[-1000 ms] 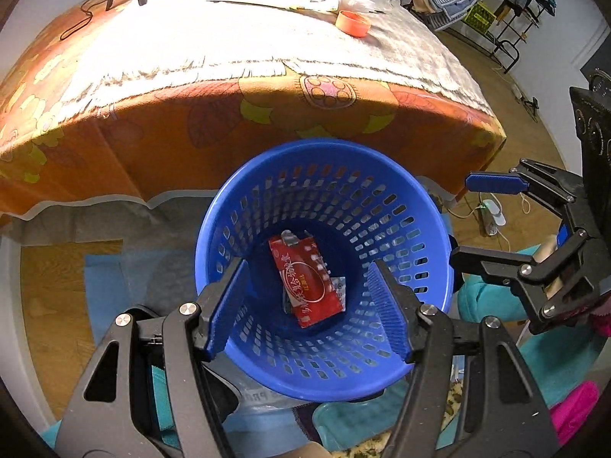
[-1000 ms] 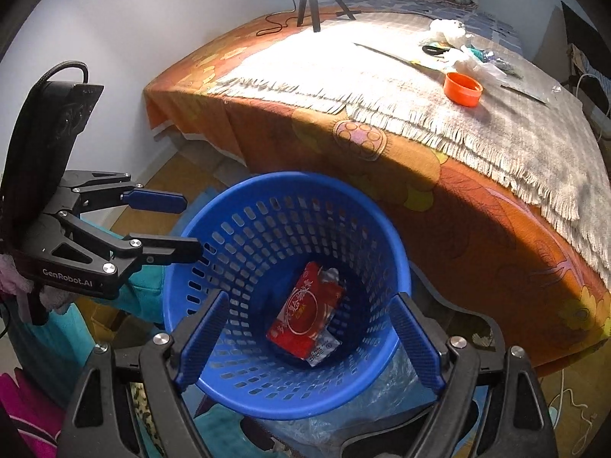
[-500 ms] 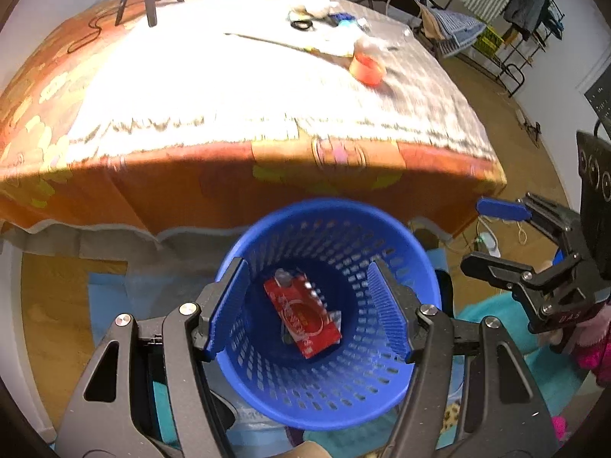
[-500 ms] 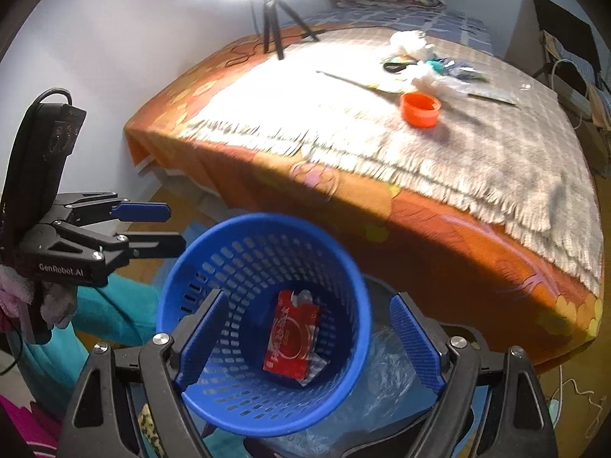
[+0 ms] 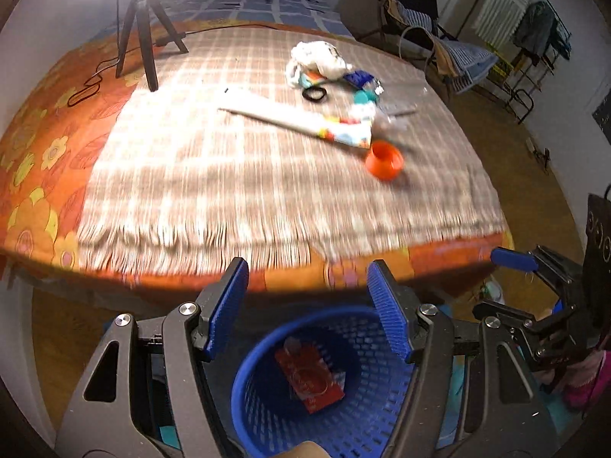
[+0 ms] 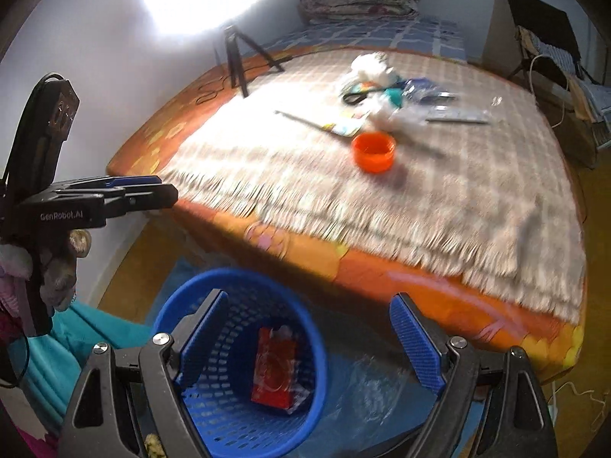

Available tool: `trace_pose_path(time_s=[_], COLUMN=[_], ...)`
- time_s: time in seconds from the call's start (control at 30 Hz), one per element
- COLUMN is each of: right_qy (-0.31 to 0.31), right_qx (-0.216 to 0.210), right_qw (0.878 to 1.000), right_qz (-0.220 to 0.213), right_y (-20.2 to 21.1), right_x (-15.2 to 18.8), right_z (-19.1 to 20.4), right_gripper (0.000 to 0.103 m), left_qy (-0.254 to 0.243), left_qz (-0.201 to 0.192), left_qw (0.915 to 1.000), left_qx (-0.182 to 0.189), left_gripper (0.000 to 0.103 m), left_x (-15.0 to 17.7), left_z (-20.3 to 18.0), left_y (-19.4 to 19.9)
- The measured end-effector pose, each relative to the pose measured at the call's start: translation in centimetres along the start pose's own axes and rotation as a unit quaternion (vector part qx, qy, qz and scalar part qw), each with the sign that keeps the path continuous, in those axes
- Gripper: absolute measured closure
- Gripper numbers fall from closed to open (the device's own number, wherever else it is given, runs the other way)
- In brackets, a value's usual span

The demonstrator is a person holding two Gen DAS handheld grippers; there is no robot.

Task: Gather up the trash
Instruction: 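Move both tools back over the bed toward the paper tube and tissue, then grasp the white paper tube with the left tool while the right tool grasps the tissue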

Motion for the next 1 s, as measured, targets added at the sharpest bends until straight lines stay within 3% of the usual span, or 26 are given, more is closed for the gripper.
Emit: trace_pose_path(time_s=[0.4, 0.6, 1.0], right_qy=[-0.010, -0.018, -0.032], right_qx=[0.004, 0.010, -0.003], right_qw=[0.999, 0.999, 0.999], right_qz=[-0.034, -0.033, -0.023], right_y=[0.3, -1.5, -5.5], right_x=[-7.9, -11.1, -15.3], right_z=[-5.2, -7.8, -10.7], right_gripper=[0.015, 0.015, 0.023], left_qy=[0.096, 0.137, 0.195], left_qz=[0.022, 0.054, 0.098], left_qw=[0.9951, 0.9889, 0.9758], left_qx=[0.009, 0.023, 0.012], left_gripper=[0.036, 0.036, 0.036], left_x=[-8.6, -11.0, -13.4], left_z=[1.5, 1.4, 2.5], left_y=[-5.6, -9.6, -15.9])
Point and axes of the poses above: each gripper's, at about its wrist camera, not at the fingertips, and y roughly against the way its jaws point, z to its left, x to its underside, the point moved 7 cm from there along -y, roughly the way its jaws point, and after that the axes turned 13 degrees about -x, right-handed, at the moved point
